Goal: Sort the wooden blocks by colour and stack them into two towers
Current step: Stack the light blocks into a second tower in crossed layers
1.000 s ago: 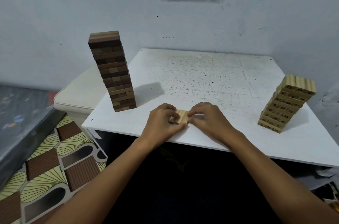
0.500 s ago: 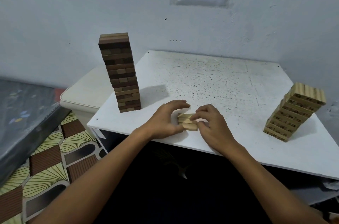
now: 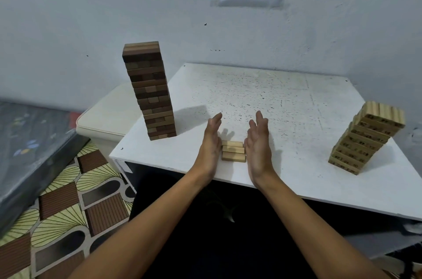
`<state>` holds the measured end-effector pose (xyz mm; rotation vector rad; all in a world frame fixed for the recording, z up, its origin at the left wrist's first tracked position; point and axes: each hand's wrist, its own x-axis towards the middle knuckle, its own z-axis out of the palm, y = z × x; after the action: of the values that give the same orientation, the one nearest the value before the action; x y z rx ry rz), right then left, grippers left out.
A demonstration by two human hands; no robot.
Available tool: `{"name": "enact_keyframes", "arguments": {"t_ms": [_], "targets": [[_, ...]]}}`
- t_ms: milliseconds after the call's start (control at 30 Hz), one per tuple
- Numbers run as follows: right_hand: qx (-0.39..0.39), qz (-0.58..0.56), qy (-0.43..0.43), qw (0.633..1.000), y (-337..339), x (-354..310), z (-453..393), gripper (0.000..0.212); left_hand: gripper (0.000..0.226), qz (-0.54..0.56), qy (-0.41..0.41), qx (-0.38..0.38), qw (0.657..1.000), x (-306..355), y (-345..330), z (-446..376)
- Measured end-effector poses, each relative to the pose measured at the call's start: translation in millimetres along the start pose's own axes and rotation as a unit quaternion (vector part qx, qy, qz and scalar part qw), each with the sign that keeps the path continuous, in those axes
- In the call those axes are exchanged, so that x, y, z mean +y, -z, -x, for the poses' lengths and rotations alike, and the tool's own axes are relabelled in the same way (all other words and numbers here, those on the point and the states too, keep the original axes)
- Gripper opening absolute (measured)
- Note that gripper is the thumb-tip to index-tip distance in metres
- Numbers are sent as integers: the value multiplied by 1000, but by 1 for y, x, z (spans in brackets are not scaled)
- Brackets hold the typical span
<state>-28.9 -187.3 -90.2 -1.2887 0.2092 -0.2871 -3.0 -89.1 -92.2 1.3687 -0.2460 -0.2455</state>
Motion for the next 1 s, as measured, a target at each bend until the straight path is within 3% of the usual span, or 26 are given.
{"name": "enact_keyframes", "arguments": {"t_ms": [200, 367, 567, 767, 1000], "targets": [[20, 18, 15, 1000, -5, 9, -4, 83, 77, 13, 6, 10, 1000, -3, -5, -1], [34, 7, 22, 999, -5, 12, -3, 56, 76, 13, 4, 12, 1000, -4, -5, -1], [54, 11, 36, 998, 7, 2, -3, 50, 69, 20, -11, 28, 999, -2, 7, -2], [23, -32, 23, 999, 5, 4, 4, 89, 69, 62, -8, 25, 998, -2, 1, 7], [42, -58, 29, 997, -4, 8, 9, 62, 79, 72, -3, 31, 997, 2, -7, 12]]}}
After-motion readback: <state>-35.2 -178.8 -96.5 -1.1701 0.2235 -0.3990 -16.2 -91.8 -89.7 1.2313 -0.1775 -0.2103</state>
